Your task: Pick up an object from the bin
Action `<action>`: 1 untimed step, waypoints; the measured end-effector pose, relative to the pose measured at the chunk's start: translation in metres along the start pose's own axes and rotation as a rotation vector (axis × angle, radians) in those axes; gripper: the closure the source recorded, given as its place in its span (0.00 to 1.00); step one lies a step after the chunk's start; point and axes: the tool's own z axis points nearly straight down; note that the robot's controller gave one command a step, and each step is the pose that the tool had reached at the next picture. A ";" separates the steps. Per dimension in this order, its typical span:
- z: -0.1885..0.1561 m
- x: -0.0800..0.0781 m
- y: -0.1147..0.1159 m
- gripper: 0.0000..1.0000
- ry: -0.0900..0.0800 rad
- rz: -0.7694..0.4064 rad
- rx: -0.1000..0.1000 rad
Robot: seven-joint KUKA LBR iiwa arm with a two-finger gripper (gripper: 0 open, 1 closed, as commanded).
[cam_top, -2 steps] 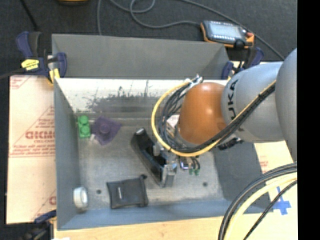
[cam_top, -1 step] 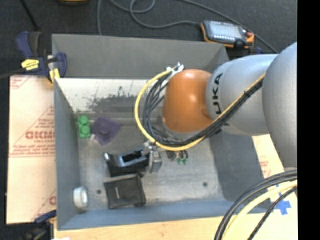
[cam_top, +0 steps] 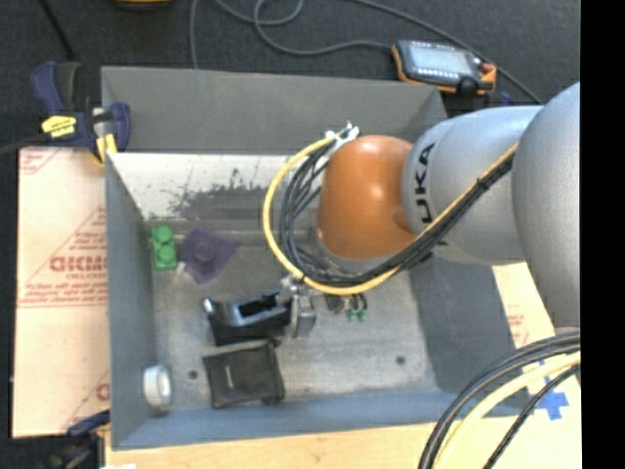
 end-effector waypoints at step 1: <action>-0.038 0.002 0.011 1.00 0.012 -0.003 0.002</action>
Offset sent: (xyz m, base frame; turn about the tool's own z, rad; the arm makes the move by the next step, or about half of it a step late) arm -0.0354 -0.0117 -0.0561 -0.1192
